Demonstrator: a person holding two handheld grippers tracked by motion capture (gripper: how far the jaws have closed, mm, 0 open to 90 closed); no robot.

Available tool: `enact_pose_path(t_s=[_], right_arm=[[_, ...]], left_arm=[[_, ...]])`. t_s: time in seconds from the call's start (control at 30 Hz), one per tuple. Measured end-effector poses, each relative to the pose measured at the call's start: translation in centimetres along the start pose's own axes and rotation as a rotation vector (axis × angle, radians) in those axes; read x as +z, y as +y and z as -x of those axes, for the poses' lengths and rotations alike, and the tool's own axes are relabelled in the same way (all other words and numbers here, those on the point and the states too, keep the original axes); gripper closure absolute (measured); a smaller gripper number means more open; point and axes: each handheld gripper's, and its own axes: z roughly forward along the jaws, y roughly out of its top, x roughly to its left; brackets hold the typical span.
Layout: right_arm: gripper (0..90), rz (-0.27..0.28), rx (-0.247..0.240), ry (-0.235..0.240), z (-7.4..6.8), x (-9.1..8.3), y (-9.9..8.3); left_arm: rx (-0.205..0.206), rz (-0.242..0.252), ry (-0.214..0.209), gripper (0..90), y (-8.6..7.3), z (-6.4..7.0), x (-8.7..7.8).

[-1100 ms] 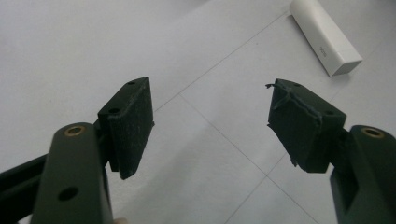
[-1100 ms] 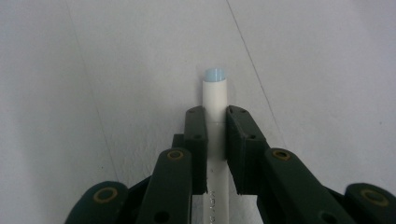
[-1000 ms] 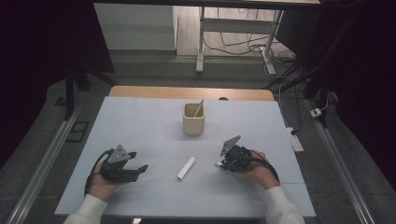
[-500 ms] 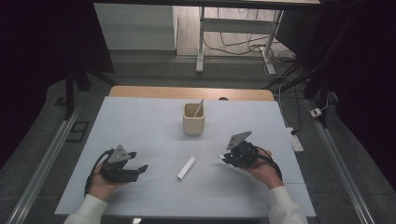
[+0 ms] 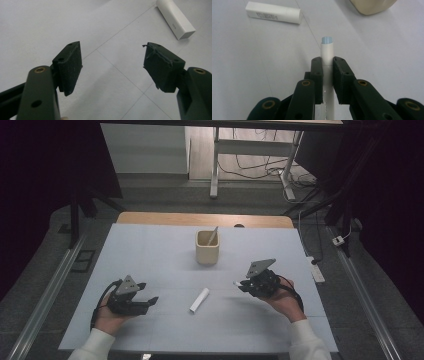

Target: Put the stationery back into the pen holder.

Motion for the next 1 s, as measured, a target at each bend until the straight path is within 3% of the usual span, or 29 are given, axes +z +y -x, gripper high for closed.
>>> enact_pose_path(t_s=[0.33,1.0], right_arm=[[78.2,0.061,0.013,-0.028,0.0,-0.8,0.2],[78.1,0.241,0.050,-0.071,-0.1,-2.9,0.7]], left_arm=[[-0.001,0.002,0.002,30.5,0.0,0.0,-0.1],[-0.002,-0.001,0.002,30.3,0.0,-0.1,0.0]])
